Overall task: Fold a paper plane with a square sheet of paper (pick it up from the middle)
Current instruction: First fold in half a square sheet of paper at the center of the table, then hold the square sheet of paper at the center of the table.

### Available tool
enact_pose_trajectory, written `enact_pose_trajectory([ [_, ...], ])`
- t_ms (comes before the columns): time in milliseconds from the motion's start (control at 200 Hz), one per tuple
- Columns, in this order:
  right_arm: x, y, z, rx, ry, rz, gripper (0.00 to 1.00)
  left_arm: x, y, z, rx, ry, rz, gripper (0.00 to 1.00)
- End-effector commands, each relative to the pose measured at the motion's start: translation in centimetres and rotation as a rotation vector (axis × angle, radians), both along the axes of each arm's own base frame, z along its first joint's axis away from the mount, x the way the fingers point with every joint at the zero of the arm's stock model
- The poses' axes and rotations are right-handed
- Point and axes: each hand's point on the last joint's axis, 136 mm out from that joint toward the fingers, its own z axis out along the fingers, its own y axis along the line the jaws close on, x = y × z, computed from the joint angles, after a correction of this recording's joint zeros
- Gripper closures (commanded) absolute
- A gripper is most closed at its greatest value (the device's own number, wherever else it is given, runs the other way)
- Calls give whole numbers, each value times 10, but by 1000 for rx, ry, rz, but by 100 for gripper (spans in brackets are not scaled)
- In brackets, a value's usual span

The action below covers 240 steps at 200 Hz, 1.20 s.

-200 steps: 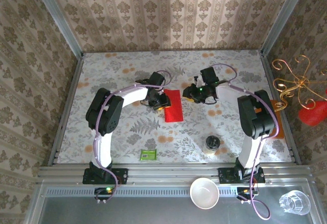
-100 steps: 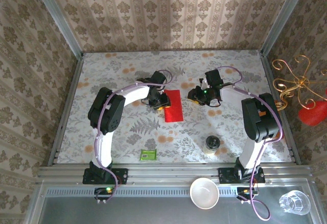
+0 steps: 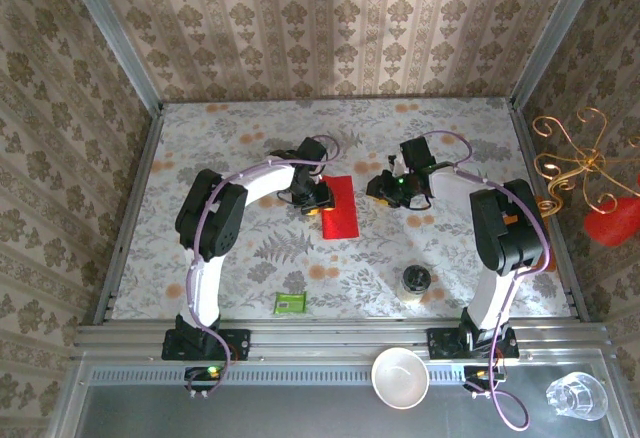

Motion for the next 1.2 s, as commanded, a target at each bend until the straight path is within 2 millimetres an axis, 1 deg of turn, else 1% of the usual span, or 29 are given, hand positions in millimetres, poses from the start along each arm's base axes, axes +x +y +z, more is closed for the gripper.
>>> enact_pose_trajectory([
  [0, 3, 10, 4, 27, -15, 44, 65, -53, 28, -101, 189, 192, -57, 59],
  [200, 1, 17, 2, 50, -12, 71, 66, -54, 29, -105, 198, 209, -24, 59],
  [440, -4, 35, 1, 80, -4, 121, 67, -55, 28, -109, 196, 218, -23, 58],
  [660, -6, 55, 2, 120, 6, 180, 69, -56, 28, -112, 197, 231, -25, 57],
  [1020, -6, 67, -7, 126, 29, 211, 70, -58, 29, -115, 199, 240, -23, 56],
  [1195, -6, 72, -12, 130, 40, 229, 74, -60, 29, -116, 201, 244, -24, 56],
])
